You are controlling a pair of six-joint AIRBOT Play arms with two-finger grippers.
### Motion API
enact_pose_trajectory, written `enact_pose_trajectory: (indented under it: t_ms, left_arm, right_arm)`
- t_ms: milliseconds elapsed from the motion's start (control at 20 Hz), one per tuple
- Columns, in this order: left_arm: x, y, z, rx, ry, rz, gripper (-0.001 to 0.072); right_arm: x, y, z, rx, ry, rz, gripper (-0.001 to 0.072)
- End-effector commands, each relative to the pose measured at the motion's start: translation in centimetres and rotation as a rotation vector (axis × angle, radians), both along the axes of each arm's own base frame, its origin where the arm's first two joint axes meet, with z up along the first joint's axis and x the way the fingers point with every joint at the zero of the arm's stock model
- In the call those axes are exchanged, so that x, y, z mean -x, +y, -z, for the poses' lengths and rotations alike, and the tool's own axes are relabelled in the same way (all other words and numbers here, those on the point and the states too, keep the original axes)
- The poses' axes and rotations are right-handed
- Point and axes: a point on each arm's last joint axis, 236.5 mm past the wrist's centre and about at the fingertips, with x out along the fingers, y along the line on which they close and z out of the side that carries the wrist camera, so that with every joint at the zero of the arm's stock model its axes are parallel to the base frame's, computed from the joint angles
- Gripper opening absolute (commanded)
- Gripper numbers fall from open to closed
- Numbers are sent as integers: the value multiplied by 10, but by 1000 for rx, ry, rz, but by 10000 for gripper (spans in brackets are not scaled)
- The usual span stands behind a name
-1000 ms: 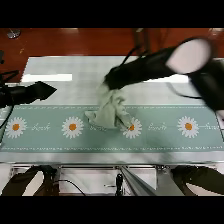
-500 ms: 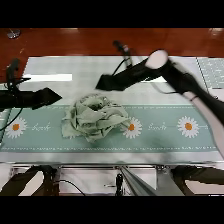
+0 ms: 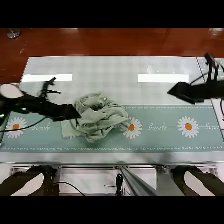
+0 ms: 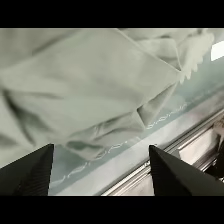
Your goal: Fold the shirts.
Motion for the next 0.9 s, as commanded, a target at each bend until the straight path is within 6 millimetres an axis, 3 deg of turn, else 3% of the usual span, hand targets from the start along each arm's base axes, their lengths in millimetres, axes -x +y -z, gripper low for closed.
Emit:
enact_pose_trajectory:
  t_ms: [0,200,450,500,550,750,850]
  left_arm:
    - [4,-53,38,5,60,131,701]
    - [-20,-78,54,-3,98,172,701]
    - [-56,-91,59,-3,108,132,677]
    - [-61,-92,60,-4,112,128,395]
    - [-63,-93,60,0,108,139,26]
    - [-82,-94,42,17,44,154,22]
    - [-90,-92,31,27,26,157,21]
  right_arm:
    - [47,7,51,-64,73,44,618]
    - [70,36,73,-73,133,-41,618]
    - [64,74,71,-67,90,-87,618]
    - [65,80,70,-69,85,-95,618]
    - [65,86,70,-71,84,-102,618]
    - [75,102,86,-75,150,-132,618]
    - [69,112,97,-97,168,-117,618]
